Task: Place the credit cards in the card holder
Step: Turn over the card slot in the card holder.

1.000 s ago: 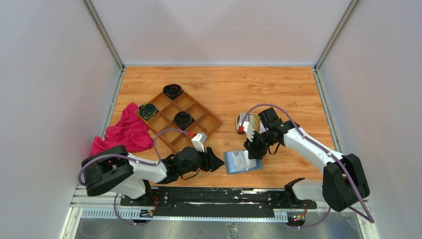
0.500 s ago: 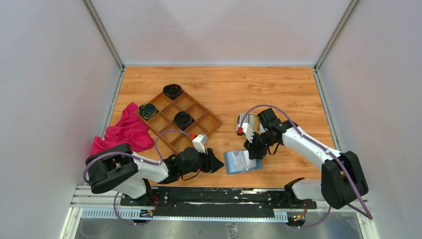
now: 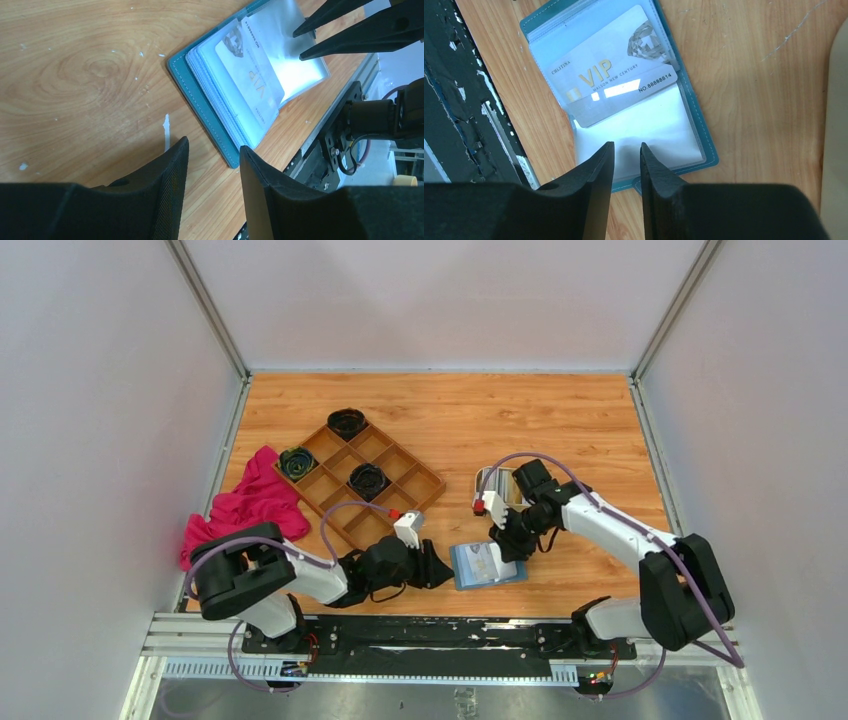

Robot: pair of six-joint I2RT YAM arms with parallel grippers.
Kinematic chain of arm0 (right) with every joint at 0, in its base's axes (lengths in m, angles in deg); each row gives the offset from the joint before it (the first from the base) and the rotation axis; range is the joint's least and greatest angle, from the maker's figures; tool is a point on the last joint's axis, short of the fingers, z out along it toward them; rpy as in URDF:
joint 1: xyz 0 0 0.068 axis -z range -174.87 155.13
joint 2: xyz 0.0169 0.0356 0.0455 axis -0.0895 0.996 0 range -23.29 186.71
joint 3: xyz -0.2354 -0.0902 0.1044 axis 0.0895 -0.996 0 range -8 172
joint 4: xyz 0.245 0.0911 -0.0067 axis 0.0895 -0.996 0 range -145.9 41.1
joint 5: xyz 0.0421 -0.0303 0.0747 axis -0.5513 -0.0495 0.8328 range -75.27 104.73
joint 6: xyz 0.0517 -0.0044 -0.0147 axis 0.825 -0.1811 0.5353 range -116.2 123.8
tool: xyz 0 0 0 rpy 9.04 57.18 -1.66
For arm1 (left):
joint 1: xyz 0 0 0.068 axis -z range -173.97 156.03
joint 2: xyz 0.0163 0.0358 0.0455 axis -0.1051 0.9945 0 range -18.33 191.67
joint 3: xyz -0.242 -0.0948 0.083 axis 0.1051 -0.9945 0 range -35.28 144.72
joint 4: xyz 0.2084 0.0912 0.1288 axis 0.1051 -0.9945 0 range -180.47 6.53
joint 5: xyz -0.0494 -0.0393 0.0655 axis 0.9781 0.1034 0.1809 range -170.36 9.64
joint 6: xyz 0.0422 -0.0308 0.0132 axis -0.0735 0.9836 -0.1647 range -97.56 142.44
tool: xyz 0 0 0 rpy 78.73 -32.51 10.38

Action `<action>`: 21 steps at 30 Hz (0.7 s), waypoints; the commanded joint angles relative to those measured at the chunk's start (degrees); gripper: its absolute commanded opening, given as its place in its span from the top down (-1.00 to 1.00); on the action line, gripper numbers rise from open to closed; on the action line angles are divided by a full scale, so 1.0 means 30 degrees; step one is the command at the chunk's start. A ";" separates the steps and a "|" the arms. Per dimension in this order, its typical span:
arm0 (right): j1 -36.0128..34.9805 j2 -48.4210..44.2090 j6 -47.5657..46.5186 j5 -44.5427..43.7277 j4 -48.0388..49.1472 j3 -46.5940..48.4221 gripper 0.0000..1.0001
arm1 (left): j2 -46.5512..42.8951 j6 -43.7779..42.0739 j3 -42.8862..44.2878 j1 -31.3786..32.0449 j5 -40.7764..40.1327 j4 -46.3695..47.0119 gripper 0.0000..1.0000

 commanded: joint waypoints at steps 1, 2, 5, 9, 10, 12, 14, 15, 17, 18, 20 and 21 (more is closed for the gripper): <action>-0.0637 0.0427 -0.0047 -0.0484 -0.0213 -0.0059 0.43 | 0.0839 0.0117 0.0579 0.0174 0.0213 0.0598 0.10; -0.0775 0.0551 0.0009 -0.0632 -0.0112 -0.0044 0.45 | 0.0961 0.0145 0.0615 0.0173 0.0231 0.0609 0.10; -0.1151 0.1045 0.0264 -0.1116 0.0138 0.0092 0.51 | 0.1355 0.0204 0.0782 0.0174 0.0369 0.0610 0.11; -0.1695 0.2046 0.0565 -0.1796 0.0395 0.0450 0.58 | 0.1875 0.0245 0.0968 0.0173 0.0606 0.0814 0.14; -0.1790 0.2284 0.0605 -0.1891 0.0422 0.0554 0.59 | 0.2017 0.0248 0.1001 0.0188 0.0661 0.0918 0.15; -0.1982 0.2756 0.0693 -0.1952 0.0446 0.0754 0.62 | 0.2274 0.0296 0.1060 0.0174 0.0778 0.1108 0.16; -0.2179 0.3057 0.0769 -0.1842 0.0437 0.0894 0.63 | 0.2588 0.0358 0.1137 0.0175 0.0906 0.1353 0.16; -0.2290 0.3154 0.0803 -0.1696 0.0449 0.0968 0.64 | 0.2740 0.0391 0.1150 0.0173 0.0966 0.1520 0.16; -0.2469 0.3303 0.0862 -0.1396 0.0407 0.1086 0.65 | 0.3149 0.0499 0.1174 0.0177 0.1064 0.1914 0.17; -0.2556 0.3368 0.0877 -0.1256 0.0401 0.1150 0.65 | 0.3268 0.0559 0.1180 0.0174 0.1066 0.2143 0.18; -0.2672 0.3467 0.0950 -0.1066 0.0347 0.1318 0.66 | 0.3646 0.0668 0.1181 0.0173 0.1067 0.2612 0.19; -0.2666 0.3516 0.0990 -0.0943 0.0317 0.1406 0.66 | 0.3795 0.0708 0.1203 0.0191 0.1345 0.2839 0.20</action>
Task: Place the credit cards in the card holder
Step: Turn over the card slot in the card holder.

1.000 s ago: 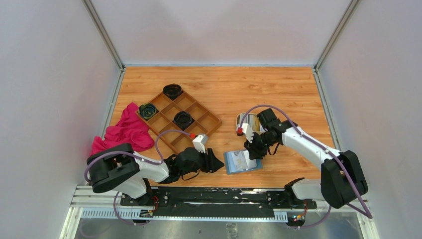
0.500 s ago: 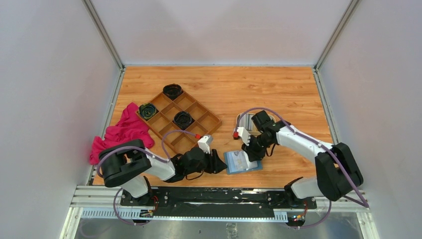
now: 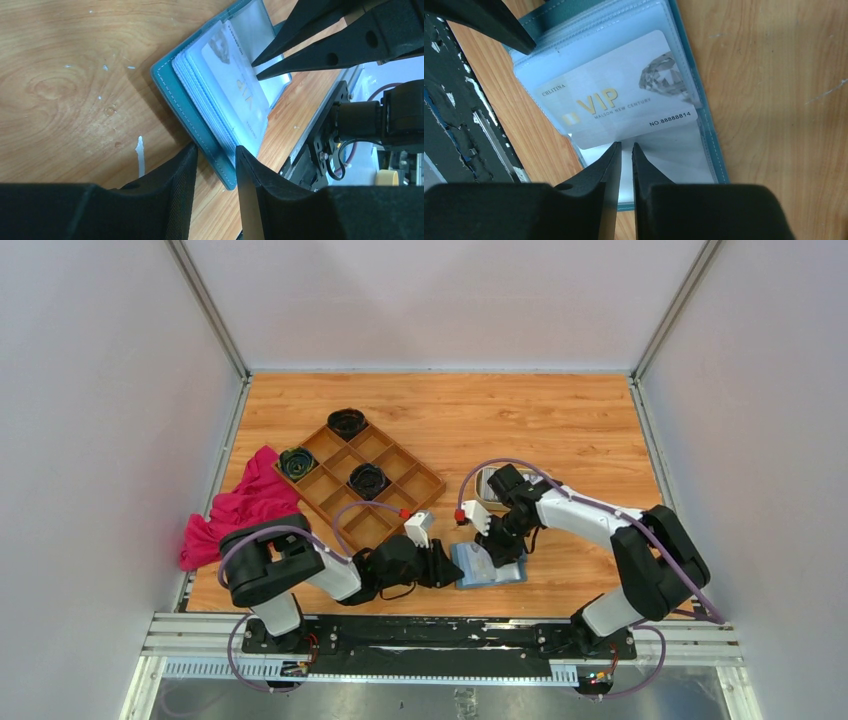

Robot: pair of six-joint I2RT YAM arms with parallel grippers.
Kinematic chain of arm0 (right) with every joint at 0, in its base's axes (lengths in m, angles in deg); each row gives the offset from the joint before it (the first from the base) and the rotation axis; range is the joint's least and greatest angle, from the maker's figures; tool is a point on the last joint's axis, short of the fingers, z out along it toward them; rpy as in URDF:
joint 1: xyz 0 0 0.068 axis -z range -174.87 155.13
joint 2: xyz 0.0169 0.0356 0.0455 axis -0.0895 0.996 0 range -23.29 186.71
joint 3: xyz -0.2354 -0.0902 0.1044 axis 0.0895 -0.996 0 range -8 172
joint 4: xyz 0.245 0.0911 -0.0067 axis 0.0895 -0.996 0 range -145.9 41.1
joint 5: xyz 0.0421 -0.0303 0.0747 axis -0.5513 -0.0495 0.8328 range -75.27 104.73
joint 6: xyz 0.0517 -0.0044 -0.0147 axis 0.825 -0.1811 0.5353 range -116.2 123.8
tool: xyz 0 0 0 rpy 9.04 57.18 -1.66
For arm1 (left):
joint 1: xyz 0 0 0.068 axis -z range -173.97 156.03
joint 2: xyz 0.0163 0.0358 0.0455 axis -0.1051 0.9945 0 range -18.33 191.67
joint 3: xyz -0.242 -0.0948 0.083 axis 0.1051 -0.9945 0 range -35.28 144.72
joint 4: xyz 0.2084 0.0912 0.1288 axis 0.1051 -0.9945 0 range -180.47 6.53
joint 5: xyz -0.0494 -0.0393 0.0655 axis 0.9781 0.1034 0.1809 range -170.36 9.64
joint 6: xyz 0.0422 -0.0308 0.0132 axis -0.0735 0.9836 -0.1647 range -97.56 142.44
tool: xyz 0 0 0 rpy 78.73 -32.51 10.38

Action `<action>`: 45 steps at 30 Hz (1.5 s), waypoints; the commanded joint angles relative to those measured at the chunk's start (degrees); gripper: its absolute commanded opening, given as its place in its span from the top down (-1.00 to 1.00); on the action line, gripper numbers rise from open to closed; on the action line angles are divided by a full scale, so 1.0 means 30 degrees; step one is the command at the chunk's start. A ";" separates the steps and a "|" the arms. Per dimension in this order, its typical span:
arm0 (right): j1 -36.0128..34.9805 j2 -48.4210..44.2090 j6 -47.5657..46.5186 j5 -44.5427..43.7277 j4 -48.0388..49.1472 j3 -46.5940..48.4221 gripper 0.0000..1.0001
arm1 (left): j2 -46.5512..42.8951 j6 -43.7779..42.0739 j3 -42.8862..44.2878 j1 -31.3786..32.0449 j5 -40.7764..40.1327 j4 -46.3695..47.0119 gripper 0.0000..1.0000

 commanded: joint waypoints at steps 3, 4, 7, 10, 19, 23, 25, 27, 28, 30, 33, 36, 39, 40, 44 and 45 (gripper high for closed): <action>-0.0541 0.0460 0.0302 0.1089 -0.0305 0.0766 0.66 | 0.1257 0.0206 0.0176 0.0086 0.0652 0.1088 0.21; -0.0545 0.0512 0.0304 0.1389 -0.0340 0.0819 0.66 | 0.1365 0.0235 0.0184 0.0076 0.0688 0.1191 0.22; -0.0575 0.0582 0.0387 0.1561 -0.0399 0.1005 0.67 | 0.1472 0.0252 0.0226 0.0082 0.0786 0.1309 0.22; -0.0579 0.0626 0.0344 0.2079 -0.0558 0.1115 0.67 | 0.1424 0.0252 0.0176 0.0063 0.0721 0.1310 0.22; -0.0453 0.0058 -0.0352 0.1717 -0.1394 0.1416 0.64 | 0.0860 0.0284 -0.0432 0.0056 0.0267 0.1359 0.17; -0.0130 -0.0572 -0.1144 0.2339 -0.2005 0.1338 0.61 | 0.0167 0.0227 -0.0903 -0.0014 -0.0482 0.0938 0.09; 0.0084 -0.0861 -0.1407 0.2716 -0.2232 0.1365 0.61 | -0.0288 0.0103 -0.1154 -0.0038 -0.0725 0.0661 0.06; 0.0300 -0.1106 -0.1601 0.2913 -0.2384 0.1381 0.60 | -0.0883 -0.0098 -0.1320 -0.0064 -0.0987 0.0201 0.04; 0.0424 -0.1229 -0.1666 0.2949 -0.2434 0.1372 0.60 | -0.1206 -0.0202 -0.1387 -0.0042 -0.1121 -0.0066 0.03; 0.0616 -0.1435 -0.1781 0.3023 -0.2499 0.1340 0.60 | -0.1892 -0.0414 -0.1541 -0.0041 -0.1452 -0.0609 0.02; 0.0782 -0.1630 -0.1913 0.3065 -0.2567 0.1334 0.59 | -0.2902 -0.0851 -0.1692 -0.0039 -0.1855 -0.1416 0.01; 0.0919 -0.1724 -0.2006 0.3061 -0.2600 0.1321 0.58 | -0.3831 -0.1323 -0.1813 -0.0039 -0.2107 -0.2112 0.01; 0.1051 -0.1792 -0.2096 0.3035 -0.2657 0.1322 0.58 | -0.4838 -0.1856 -0.1904 -0.0032 -0.2323 -0.2786 0.00; 0.1097 -0.1828 -0.2124 0.3034 -0.2659 0.1317 0.58 | -0.5157 -0.2059 -0.1932 -0.0038 -0.2405 -0.3010 0.00; 0.1233 -0.1929 -0.2153 0.3027 -0.2688 0.1333 0.58 | -0.6644 -0.3023 -0.1989 -0.0054 -0.2830 -0.4121 -0.02; 0.1310 -0.1973 -0.2182 0.3033 -0.2685 0.1337 0.58 | -0.7057 -0.3296 -0.2024 -0.0052 -0.2966 -0.4360 -0.02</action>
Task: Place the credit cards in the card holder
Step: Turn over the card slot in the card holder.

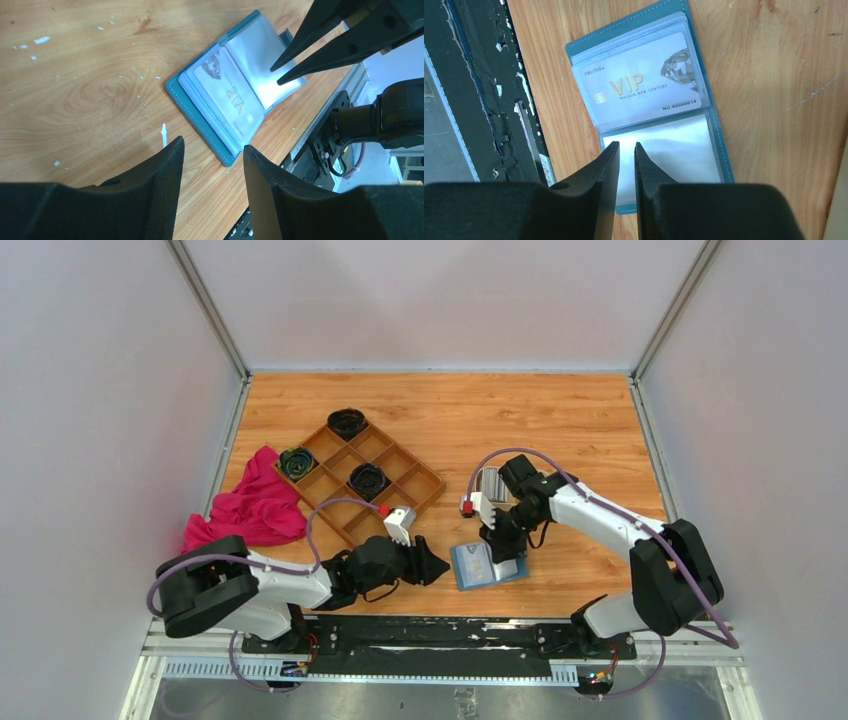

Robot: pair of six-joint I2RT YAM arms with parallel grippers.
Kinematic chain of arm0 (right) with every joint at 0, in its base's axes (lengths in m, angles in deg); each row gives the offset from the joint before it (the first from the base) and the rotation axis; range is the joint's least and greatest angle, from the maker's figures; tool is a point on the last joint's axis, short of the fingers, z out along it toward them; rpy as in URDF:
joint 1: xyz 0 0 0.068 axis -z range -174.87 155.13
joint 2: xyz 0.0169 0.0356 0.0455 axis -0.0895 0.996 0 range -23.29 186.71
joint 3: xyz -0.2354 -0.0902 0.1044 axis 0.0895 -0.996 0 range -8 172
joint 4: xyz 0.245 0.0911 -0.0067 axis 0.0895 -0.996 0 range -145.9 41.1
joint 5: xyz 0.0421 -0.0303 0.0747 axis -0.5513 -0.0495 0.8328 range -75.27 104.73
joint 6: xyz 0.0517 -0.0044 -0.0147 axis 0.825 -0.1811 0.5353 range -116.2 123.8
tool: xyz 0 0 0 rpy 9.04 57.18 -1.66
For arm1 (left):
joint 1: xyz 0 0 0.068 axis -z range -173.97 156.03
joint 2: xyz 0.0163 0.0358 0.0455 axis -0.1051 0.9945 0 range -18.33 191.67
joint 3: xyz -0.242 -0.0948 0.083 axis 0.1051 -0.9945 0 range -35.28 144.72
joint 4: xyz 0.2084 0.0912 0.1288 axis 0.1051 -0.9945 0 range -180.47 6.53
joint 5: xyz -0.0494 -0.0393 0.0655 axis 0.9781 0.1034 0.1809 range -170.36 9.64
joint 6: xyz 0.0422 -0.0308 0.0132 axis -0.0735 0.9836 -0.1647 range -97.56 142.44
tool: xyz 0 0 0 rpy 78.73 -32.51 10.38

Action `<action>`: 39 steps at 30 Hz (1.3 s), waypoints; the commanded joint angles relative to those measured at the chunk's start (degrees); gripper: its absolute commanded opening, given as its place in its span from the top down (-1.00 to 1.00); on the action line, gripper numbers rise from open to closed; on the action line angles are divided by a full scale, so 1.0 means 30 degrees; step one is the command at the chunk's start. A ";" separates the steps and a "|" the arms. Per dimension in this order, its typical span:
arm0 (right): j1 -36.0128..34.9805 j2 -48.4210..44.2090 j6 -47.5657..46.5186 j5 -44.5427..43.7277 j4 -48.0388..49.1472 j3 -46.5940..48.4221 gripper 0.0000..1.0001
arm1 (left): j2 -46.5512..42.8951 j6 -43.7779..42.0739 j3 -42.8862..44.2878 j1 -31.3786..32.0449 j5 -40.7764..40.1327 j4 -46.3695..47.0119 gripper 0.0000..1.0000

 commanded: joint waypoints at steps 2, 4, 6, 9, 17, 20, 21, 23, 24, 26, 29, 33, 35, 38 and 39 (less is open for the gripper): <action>0.0489 -0.0520 -0.0481 0.0327 -0.0626 0.0331 0.57 | -0.2139 -0.2036 -0.0463 -0.0044 -0.1258 -0.1825 -0.03; 0.0542 -0.0528 -0.0487 0.0303 -0.0626 0.0332 0.57 | -0.3022 -0.2484 -0.0640 -0.0052 -0.1591 -0.2192 -0.04; 0.0565 -0.0528 -0.0489 0.0285 -0.0626 0.0332 0.57 | -0.3934 -0.2906 -0.0800 -0.0060 -0.1913 -0.2652 -0.06; 0.0624 -0.0524 -0.0502 0.0249 -0.0626 0.0317 0.57 | -0.5317 -0.3640 -0.1032 -0.0051 -0.2429 -0.3420 -0.11; 0.0756 -0.0528 -0.0518 0.0233 -0.0626 0.0302 0.57 | -0.9606 -0.4434 -0.2528 -0.0331 -0.4299 -0.4543 -0.58; 0.0774 -0.0467 -0.0518 0.0205 -0.0599 0.0288 0.57 | -1.1481 -0.4347 -0.3387 -0.0534 -0.4762 -0.4684 -0.96; 0.0791 -0.0421 -0.0518 0.0183 -0.0597 0.0293 0.57 | -1.1955 -0.4201 -0.3641 -0.0578 -0.4905 -0.4697 -0.99; 0.0804 -0.0341 -0.0518 0.0213 -0.0597 0.0302 0.57 | -1.2799 -0.3920 -0.4093 -0.0628 -0.4991 -0.4683 -1.00; 0.0813 -0.0274 -0.0518 0.0177 -0.0590 0.0302 0.57 | -1.3119 -0.3840 -0.4275 -0.0644 -0.4941 -0.4682 -1.00; 0.0820 -0.0186 -0.0518 0.0113 -0.0599 0.0302 0.57 | -1.3476 -0.3730 -0.4386 -0.0675 -0.4783 -0.4697 -1.00; 0.0822 -0.0040 -0.0518 -0.0017 -0.0572 0.0302 0.57 | -1.3250 -0.3636 -0.4389 -0.0654 -0.4407 -0.4682 -1.00; 0.0820 0.0203 -0.0438 -0.0335 -0.0511 0.0301 0.57 | -1.2338 -0.3573 -0.4045 -0.0672 -0.3980 -0.4627 -1.00; 0.0835 0.0326 -0.0403 -0.0468 -0.0440 0.0291 0.57 | -1.1788 -0.3511 -0.3769 -0.0671 -0.3538 -0.4623 -1.00; 0.0818 0.0636 -0.0278 -0.0695 -0.0367 0.0326 0.58 | -1.1026 -0.3169 -0.3261 -0.0660 -0.2953 -0.4624 -0.97; 0.0826 0.0771 -0.0243 -0.0797 -0.0349 0.0371 0.58 | -1.0737 -0.3079 -0.3098 -0.0674 -0.2738 -0.4624 -0.94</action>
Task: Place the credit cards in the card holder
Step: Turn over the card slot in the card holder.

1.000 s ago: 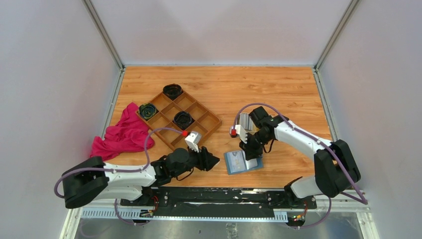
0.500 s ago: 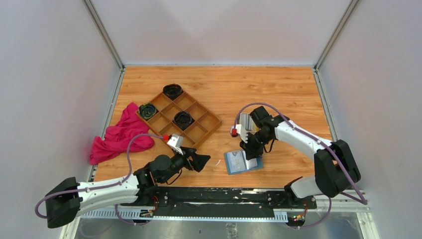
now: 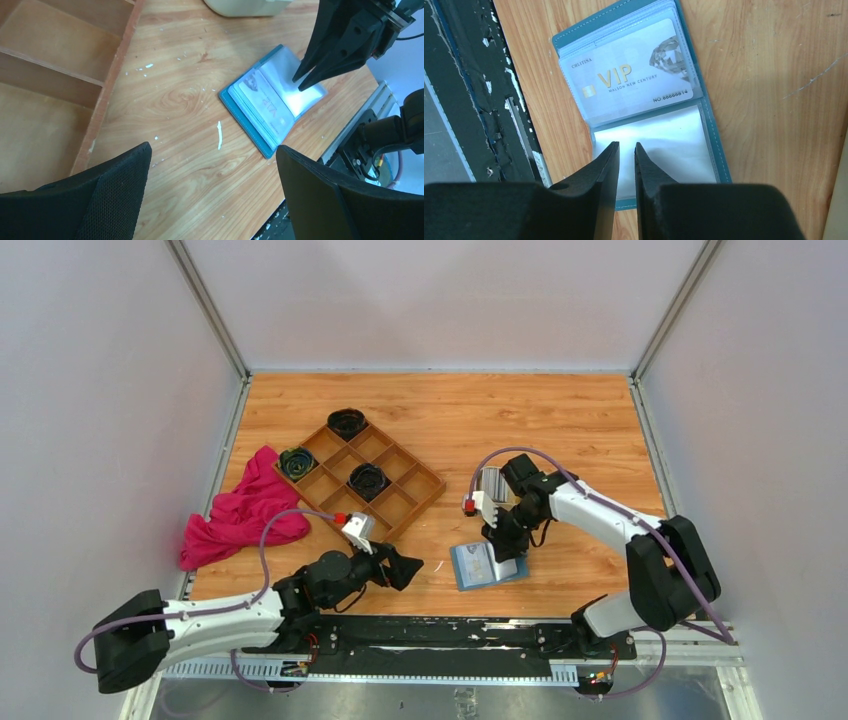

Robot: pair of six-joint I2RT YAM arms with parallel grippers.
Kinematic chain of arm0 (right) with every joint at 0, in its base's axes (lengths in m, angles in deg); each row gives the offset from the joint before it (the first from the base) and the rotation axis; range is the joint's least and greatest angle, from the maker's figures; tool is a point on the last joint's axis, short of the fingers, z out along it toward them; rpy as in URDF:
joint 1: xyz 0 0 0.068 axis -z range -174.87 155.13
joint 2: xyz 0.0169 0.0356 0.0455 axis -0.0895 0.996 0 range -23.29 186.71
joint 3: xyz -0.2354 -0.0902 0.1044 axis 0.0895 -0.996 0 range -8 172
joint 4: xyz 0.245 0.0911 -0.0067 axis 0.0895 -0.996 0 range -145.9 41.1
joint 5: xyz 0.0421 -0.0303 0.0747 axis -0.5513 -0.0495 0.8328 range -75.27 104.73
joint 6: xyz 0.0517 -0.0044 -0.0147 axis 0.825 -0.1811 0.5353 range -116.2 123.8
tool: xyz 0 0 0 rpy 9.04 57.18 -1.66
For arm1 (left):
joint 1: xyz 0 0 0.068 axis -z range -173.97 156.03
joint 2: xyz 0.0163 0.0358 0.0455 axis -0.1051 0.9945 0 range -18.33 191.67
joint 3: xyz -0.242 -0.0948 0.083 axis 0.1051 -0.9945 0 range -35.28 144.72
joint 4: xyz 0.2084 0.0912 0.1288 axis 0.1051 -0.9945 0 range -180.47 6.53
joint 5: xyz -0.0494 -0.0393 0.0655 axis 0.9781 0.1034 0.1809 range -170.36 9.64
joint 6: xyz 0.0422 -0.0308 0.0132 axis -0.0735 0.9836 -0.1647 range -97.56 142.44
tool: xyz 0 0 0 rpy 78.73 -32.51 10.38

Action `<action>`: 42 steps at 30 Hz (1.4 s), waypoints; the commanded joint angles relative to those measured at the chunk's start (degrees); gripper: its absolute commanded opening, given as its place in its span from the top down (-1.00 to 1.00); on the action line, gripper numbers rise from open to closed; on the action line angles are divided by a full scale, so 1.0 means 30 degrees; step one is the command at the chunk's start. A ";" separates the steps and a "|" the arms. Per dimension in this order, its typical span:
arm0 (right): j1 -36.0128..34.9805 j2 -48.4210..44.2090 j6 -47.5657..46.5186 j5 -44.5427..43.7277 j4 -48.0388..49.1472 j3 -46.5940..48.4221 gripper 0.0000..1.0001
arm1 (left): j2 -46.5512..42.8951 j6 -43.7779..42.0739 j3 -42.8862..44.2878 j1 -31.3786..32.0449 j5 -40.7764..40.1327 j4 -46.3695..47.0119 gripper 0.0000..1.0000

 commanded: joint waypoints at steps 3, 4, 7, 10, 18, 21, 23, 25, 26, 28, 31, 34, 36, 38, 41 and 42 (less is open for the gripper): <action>0.0264 0.0798 0.0057 -0.0695 -0.0267 0.0470 0.58 | 0.1807 0.0559 0.1473 -0.0122 0.1147 0.0192 -0.84; 0.0262 0.0872 0.0072 -0.0738 -0.0268 0.0477 0.58 | 0.2194 0.0589 0.1678 -0.0134 0.1329 0.0185 -0.82; 0.0257 0.0938 0.0089 -0.0800 -0.0242 0.0452 0.58 | 0.3162 0.0634 0.2225 -0.0140 0.1849 0.0221 -0.74; 0.0254 0.1008 0.0118 -0.0868 -0.0239 0.0459 0.58 | 0.4015 0.0706 0.2614 -0.0129 0.2274 0.0347 -0.69; 0.0260 0.1344 0.0284 -0.0846 -0.0206 0.0515 0.58 | 0.5633 0.1389 0.2822 -0.0143 0.2791 0.1604 -0.45; 0.0255 0.1518 0.0445 -0.0705 -0.0180 0.0580 0.58 | 0.6335 0.1610 0.2992 -0.0144 0.3047 0.1984 -0.33; 0.0259 0.1622 0.0552 -0.0612 -0.0193 0.0624 0.58 | 0.6803 0.1684 0.3152 -0.0143 0.3239 0.2186 -0.27; 0.0278 0.1698 0.0615 -0.0589 -0.0190 0.0679 0.59 | 0.7269 0.1771 0.3303 -0.0132 0.3432 0.2331 -0.24; 0.0264 0.1735 0.0629 -0.0571 -0.0196 0.0683 0.59 | 0.7487 0.1817 0.3382 -0.0143 0.3490 0.2448 -0.23; 0.0272 0.1772 0.0660 -0.0593 -0.0180 0.0698 0.59 | 0.7892 0.1928 0.3453 -0.0129 0.3669 0.2771 -0.20; 0.0254 0.1802 0.0711 -0.0573 -0.0180 0.0709 0.59 | 0.8670 0.2142 0.3532 -0.0123 0.3871 0.3435 -0.15; 0.0270 0.1840 0.0747 -0.0527 -0.0151 0.0740 0.59 | 0.9531 0.2407 0.3644 -0.0139 0.4133 0.4236 -0.02; 0.0263 0.1878 0.0799 -0.0480 -0.0129 0.0742 0.59 | 1.0159 0.2596 0.3719 -0.0133 0.4352 0.4850 0.06; 0.0253 0.1887 0.0834 -0.0426 -0.0122 0.0741 0.59 | 1.0857 0.2831 0.3802 -0.0144 0.4566 0.5451 0.13; 0.0272 0.1974 0.0966 -0.0290 -0.0121 0.0789 0.59 | 1.1751 0.3124 0.3943 -0.0143 0.4898 0.6255 0.20; 0.0255 0.2018 0.1028 -0.0189 -0.0107 0.0825 0.59 | 1.2017 0.3165 0.4015 -0.0137 0.4959 0.6356 0.22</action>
